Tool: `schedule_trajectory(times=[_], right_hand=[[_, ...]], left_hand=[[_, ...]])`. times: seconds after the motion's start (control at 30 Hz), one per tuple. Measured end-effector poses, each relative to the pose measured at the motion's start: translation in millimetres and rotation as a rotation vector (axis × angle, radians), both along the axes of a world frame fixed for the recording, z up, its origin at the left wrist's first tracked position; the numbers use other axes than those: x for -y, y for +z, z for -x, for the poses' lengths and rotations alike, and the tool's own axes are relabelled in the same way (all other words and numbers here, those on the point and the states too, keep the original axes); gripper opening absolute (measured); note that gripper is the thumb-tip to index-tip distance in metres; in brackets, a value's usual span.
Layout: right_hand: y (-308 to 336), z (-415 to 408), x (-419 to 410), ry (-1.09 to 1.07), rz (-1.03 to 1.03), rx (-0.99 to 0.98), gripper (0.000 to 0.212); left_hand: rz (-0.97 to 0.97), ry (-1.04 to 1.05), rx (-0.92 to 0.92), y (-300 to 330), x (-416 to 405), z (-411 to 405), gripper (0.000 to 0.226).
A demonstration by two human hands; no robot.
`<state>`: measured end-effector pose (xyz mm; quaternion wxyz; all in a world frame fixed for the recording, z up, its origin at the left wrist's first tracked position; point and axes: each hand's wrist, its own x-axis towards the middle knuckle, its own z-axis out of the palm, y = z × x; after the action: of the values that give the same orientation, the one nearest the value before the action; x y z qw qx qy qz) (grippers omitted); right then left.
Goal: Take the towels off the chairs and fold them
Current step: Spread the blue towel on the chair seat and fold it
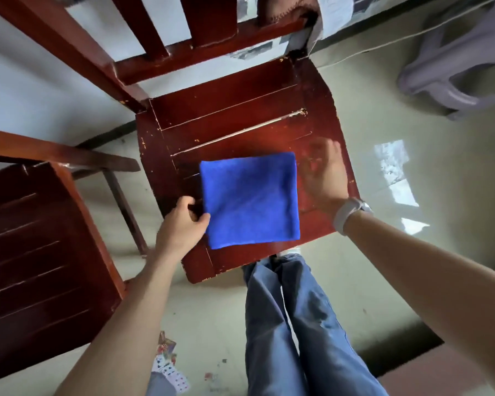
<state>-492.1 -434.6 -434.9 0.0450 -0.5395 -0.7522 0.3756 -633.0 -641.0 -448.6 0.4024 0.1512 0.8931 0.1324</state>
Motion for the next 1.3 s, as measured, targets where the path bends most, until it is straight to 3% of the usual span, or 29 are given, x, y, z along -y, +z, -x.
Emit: schedule_trajectory(times=[0.07,0.13,0.23,0.33,0.4,0.47,0.57,0.67,0.77,0.9,0.97,1.1,1.3], right_hand=[[4.5,0.8,-13.6,-0.138,-0.094,-0.105,0.032],[1.7,-4.4,-9.7,-0.215,0.05,-0.022,0.031],[-9.8,-19.1,16.4,-0.072,0.304,0.152,0.029],[-14.3,-18.7,28.8,-0.092,0.396,0.164,0.023],[-13.3,-11.6,27.1,-0.203,0.495,0.156,0.01],[-8.5,-7.2,23.2,-0.23,0.594,0.152,0.01],[3.4,-11.6,17.1,-0.287,0.777,0.035,0.009],[18.9,-34.3,8.0,-0.331,0.891,-0.09,0.014],[40.6,-72.8,-7.3,-0.344,1.04,-0.214,0.032],[76.3,-141.6,-35.7,-0.368,1.153,-0.367,0.046],[100.2,-183.4,-52.7,-0.395,1.136,-0.411,0.048],[155.4,-282.6,-94.9,-0.46,1.017,-0.479,0.045],[238.3,-447.7,-154.7,-0.599,0.688,-0.499,0.039]], left_hand=[[-0.066,0.132,0.014,3.2,2.6,-9.0,0.044],[-0.157,0.338,0.057,5.1,-3.2,-12.1,0.047],[-0.202,0.459,0.148,2.0,-19.0,-13.6,0.046],[-0.195,0.511,0.183,-1.3,-34.3,-18.2,0.031],[-0.215,0.672,0.27,-0.2,-41.6,-20.3,0.017],[-0.248,0.815,0.394,2.6,-45.3,-19.1,0.001],[-0.296,0.858,0.488,14.1,-49.8,-20.1,0.003],[-0.396,0.774,0.516,33.6,-51.1,-30.5,0.014],[-0.415,0.553,0.528,63.7,-57.6,-50.2,0.02],[-0.466,0.46,0.605,115.4,-89.4,-94.4,0.031],[-0.478,0.354,0.606,140.2,-114.9,-127.1,0.04],[-0.459,0.166,0.446,176.8,-184.3,-215.6,0.033],[-0.443,-0.105,0.231,239.7,-303.5,-388.0,0.036]])
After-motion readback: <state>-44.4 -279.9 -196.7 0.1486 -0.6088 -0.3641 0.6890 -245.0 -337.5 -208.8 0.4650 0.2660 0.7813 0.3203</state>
